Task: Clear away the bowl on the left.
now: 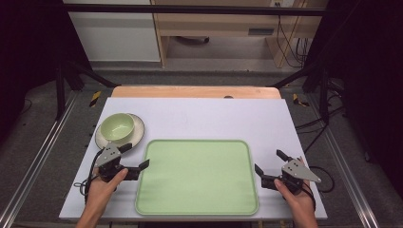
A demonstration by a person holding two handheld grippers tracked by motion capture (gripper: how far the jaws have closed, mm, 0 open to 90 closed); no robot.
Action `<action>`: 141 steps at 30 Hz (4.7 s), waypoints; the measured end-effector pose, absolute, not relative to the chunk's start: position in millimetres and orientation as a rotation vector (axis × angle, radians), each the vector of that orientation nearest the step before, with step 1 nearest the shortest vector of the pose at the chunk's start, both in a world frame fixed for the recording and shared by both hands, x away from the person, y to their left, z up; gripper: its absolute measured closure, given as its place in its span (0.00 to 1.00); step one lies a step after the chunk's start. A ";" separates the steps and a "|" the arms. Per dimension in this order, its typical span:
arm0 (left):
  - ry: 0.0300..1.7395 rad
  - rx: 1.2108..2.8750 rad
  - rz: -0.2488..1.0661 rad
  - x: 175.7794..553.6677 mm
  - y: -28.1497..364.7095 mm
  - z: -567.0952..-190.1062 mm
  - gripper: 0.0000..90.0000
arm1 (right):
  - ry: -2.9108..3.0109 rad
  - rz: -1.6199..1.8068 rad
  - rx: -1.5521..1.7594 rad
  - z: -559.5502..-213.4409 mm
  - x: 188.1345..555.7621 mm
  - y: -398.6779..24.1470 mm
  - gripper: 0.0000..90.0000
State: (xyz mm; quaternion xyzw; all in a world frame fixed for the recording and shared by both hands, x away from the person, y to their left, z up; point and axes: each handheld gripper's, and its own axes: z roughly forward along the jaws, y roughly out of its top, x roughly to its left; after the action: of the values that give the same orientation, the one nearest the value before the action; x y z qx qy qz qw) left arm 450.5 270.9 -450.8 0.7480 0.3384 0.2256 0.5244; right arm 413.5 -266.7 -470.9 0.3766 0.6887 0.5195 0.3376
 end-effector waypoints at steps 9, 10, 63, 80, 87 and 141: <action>0.861 1.758 0.632 446.8 285.8 -439.8 0.05 | 1.794 1.349 0.991 -470.9 413.8 -267.0 0.05; 0.861 1.758 0.632 446.8 285.8 -439.8 0.05 | 1.792 1.350 0.991 -470.7 413.6 -267.1 0.05; 1.214 1.817 0.814 545.8 343.6 -366.0 0.08 | 1.724 1.348 1.015 -461.5 395.7 -270.5 0.04; 1.331 1.806 0.774 574.2 360.6 -381.0 0.08 | 1.728 1.324 1.009 -463.5 398.3 -270.2 0.04; 1.370 1.801 0.725 578.2 364.3 -389.1 0.08 | 1.728 1.322 1.016 -463.5 398.3 -268.9 0.04; 1.632 1.801 0.559 575.0 372.7 -430.4 0.78 | 1.771 1.302 1.012 -465.5 398.9 -265.4 0.04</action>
State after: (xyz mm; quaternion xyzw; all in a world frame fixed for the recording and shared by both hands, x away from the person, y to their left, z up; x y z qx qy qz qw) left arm 575.0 372.7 -430.4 0.6846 0.6205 0.2124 0.3181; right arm 398.9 -265.4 -465.5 0.3911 0.6848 0.5034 0.3531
